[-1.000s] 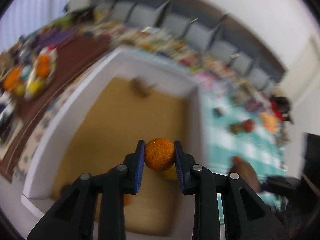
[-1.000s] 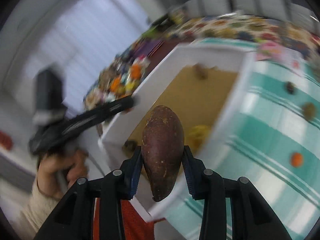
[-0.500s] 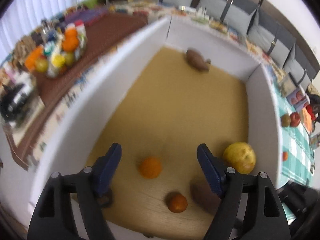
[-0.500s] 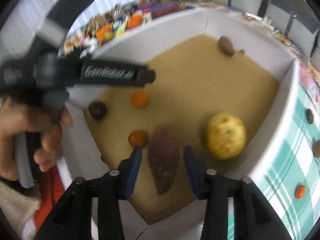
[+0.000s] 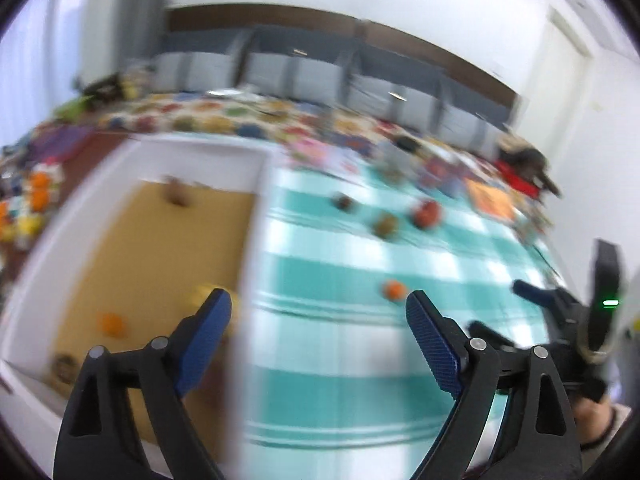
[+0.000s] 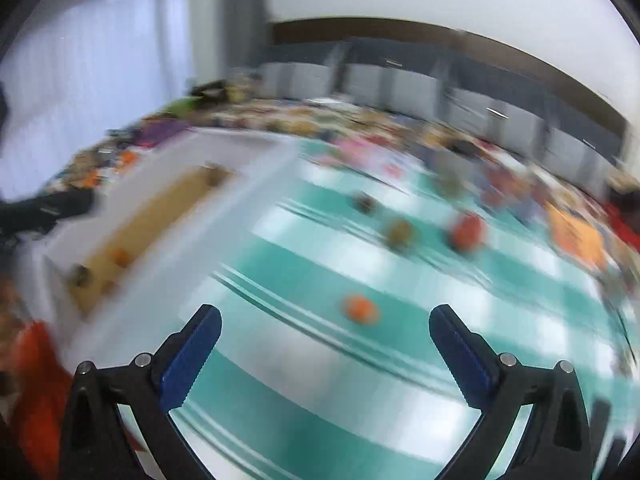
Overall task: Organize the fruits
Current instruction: 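Move both open tools back over the plaid cloth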
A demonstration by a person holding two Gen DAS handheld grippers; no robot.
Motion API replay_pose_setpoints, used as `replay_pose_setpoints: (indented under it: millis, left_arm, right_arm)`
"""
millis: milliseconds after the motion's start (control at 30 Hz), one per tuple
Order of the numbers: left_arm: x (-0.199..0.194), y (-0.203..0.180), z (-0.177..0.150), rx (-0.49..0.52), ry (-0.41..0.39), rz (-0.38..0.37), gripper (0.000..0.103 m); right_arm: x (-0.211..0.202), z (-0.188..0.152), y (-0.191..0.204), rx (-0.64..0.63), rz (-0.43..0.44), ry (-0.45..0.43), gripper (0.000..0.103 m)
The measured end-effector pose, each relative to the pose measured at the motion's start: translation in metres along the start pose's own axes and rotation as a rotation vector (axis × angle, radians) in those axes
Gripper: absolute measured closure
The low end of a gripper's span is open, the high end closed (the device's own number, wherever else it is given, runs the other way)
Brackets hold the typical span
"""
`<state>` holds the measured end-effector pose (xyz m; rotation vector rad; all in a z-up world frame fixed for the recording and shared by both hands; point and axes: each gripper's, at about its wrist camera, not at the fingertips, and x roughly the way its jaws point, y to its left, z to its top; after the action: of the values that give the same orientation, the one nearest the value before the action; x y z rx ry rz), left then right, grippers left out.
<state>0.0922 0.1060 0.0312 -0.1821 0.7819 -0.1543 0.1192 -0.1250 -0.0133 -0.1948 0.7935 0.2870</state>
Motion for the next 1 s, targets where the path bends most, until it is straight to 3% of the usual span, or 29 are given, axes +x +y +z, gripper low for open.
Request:
replay_pose_setpoints:
  millis: [133,267,533,1000]
  left_arm:
    - [0.068,-0.056,-0.051,0.05,0.142,-0.044,0.012]
    - [0.121,-0.087,-0.087,0.117,0.194,0.009,0.012]
    - [0.173,-0.102,-0.101,0.203,0.2,0.119,0.011]
    - [0.179,-0.101,-0.107,0.201,0.188,0.142,0.001]
  right_arm:
    - [0.016,-0.074,-0.063,0.086,-0.144,0.095,0.0]
    - [0.024,-0.109,-0.099,0.174,-0.2,0.114,0.0]
    - [0.049,-0.118,-0.113,0.227,-0.198,0.127,0.0]
    - [0.071,-0.124,-0.109,0.246,-0.168,0.153,0.0]
